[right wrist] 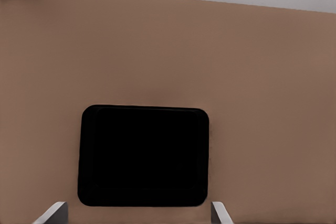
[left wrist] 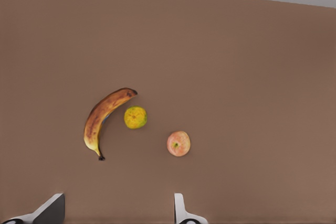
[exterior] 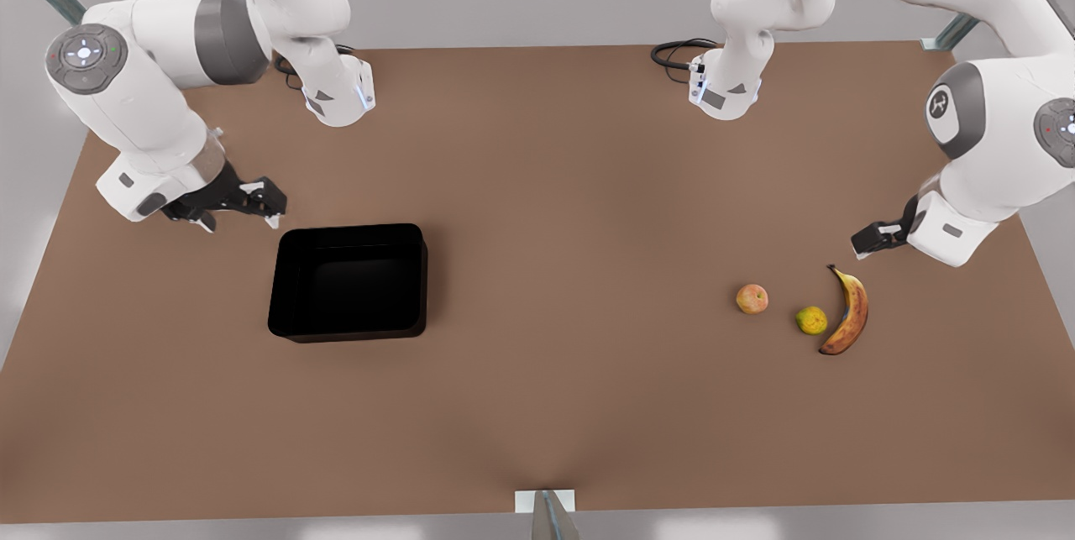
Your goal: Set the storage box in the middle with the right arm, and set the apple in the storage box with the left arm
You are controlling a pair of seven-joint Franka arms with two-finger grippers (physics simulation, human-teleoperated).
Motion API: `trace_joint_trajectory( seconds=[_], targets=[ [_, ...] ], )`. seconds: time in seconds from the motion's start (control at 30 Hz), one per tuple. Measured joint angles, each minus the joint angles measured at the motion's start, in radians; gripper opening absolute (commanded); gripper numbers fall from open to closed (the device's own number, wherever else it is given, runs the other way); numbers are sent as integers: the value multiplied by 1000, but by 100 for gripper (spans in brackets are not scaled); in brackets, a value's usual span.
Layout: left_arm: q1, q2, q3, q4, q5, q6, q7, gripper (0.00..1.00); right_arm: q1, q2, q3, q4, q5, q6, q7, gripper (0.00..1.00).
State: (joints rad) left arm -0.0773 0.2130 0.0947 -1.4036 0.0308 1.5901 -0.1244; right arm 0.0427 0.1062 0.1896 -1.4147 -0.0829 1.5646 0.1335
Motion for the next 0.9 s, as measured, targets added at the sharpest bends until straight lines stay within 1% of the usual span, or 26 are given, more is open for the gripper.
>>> trace_joint_trajectory(
  seconds=[0.07,0.13,0.17,0.2,0.27,0.3,0.33,0.37,0.4,0.47,0.5,0.53,0.63,0.67,0.7,0.83,0.9],
  targets=[
    [-13,6,2,-4,0,-2,-3,100,56,8,1,-1,-1,6,0,100],
    [-33,32,-6,-22,-1,-11,-14,100,37,58,0,-9,-2,38,6,100],
    [-71,60,-9,-41,-1,12,-18,100,59,93,-1,-15,-4,72,80,100],
    [-72,99,-9,-43,-1,44,-17,100,120,125,0,-19,-24,96,157,100],
    [-74,141,-9,-44,-1,70,-15,100,188,175,-1,-42,-28,137,280,100],
    [-96,144,-9,-71,-1,79,-17,100,200,173,-1,-95,-28,192,288,100],
    [-112,140,-9,-130,-1,119,-18,100,225,168,-9,-149,-26,243,290,100],
    [-141,146,-9,-159,-1,130,-20,100,265,151,-14,-232,-26,327,294,100],
    [-150,175,-21,-164,-1,146,-18,100,268,142,-13,-292,-26,387,296,100],
    [-140,208,-46,-196,-1,174,-18,100,291,164,-12,-299,-34,398,336,100],
    [-137,209,-50,-234,-1,217,-5,100,291,176,-12,-314,-38,428,337,100],
    [-99,207,-53,-283,-1,280,23,100,304,176,-12,-359,-37,486,338,100],
    [-18,235,-53,-341,-2,322,118,100,310,207,-13,-449,-37,612,340,100],
    [-30,234,-53,-396,-4,368,102,100,309,224,-14,-452,-37,616,341,100],
    [-25,235,-55,-419,-5,378,103,100,304,243,-16,-450,-37,618,341,100],
    [-18,262,-53,-442,-28,412,102,100,295,299,-33,-479,-37,701,339,100],
    [-25,263,-53,-453,-33,427,114,100,293,317,-35,-480,-37,706,339,100]
  ],
)
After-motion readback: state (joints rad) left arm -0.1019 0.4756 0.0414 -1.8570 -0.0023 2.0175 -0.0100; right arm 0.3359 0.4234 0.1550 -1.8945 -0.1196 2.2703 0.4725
